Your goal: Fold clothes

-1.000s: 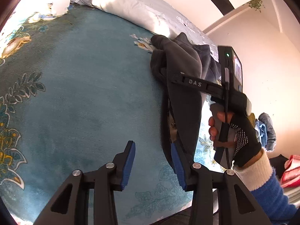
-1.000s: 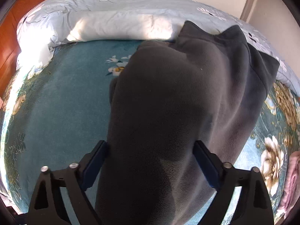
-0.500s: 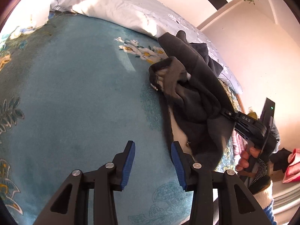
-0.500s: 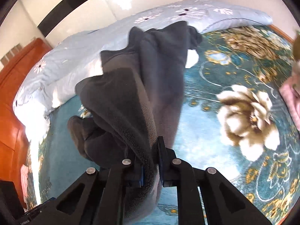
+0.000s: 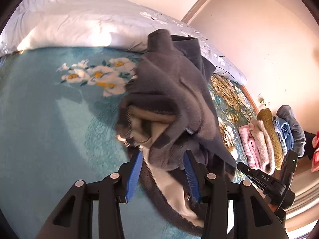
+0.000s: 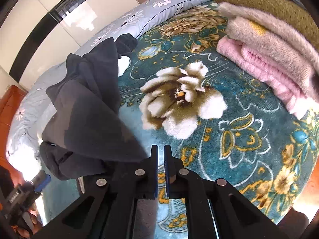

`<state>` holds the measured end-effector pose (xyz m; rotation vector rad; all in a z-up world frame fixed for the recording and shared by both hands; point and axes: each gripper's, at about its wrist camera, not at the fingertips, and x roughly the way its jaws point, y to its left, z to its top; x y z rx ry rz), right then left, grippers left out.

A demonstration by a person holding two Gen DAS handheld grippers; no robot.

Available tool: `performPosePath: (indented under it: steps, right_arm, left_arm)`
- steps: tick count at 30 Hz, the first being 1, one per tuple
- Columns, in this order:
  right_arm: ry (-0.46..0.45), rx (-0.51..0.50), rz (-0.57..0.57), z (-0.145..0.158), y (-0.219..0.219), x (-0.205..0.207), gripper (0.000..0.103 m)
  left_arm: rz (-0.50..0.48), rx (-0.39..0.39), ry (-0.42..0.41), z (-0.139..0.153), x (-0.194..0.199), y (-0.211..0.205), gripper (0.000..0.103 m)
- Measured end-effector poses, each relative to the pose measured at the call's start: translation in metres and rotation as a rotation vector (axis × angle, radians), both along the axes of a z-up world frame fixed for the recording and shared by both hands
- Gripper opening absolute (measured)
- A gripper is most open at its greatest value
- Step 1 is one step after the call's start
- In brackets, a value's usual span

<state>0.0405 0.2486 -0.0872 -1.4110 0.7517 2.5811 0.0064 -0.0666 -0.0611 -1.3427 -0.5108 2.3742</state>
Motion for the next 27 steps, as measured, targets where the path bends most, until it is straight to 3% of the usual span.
performPosePath:
  steps: [2, 6, 10, 12, 14, 16, 23, 27]
  right_arm:
    - [0.025, 0.016, 0.027, 0.008, -0.003, 0.003, 0.005]
    - [0.110, 0.025, 0.108, 0.034, -0.012, 0.003, 0.006]
    - [0.154, 0.056, 0.262, 0.047, -0.039, -0.012, 0.011]
    - [0.160, 0.093, 0.353, 0.049, -0.058, -0.019, 0.039]
    - [0.160, 0.127, 0.443, 0.046, -0.081, -0.025, 0.049]
    - [0.164, 0.148, 0.528, 0.041, -0.103, -0.032, 0.049]
    - [0.087, 0.384, 0.706, 0.006, -0.157, -0.060, 0.056]
    - [0.062, 0.387, 0.686, -0.001, -0.149, -0.070, 0.056]
  left_arm:
    - [-0.018, -0.042, 0.022, -0.004, -0.009, 0.007, 0.055]
    - [-0.044, -0.055, -0.033, -0.023, -0.033, 0.018, 0.055]
    - [0.016, -0.054, -0.054, -0.025, -0.022, 0.002, 0.055]
    - [0.047, -0.048, -0.051, -0.025, -0.014, -0.007, 0.056]
    - [0.073, -0.116, -0.044, -0.029, -0.016, -0.012, 0.058]
    - [0.099, -0.180, -0.037, -0.034, -0.017, -0.017, 0.058]
    - [0.110, -0.115, -0.053, -0.046, -0.039, -0.024, 0.058]
    - [0.087, -0.103, -0.028, -0.042, -0.045, -0.016, 0.057]
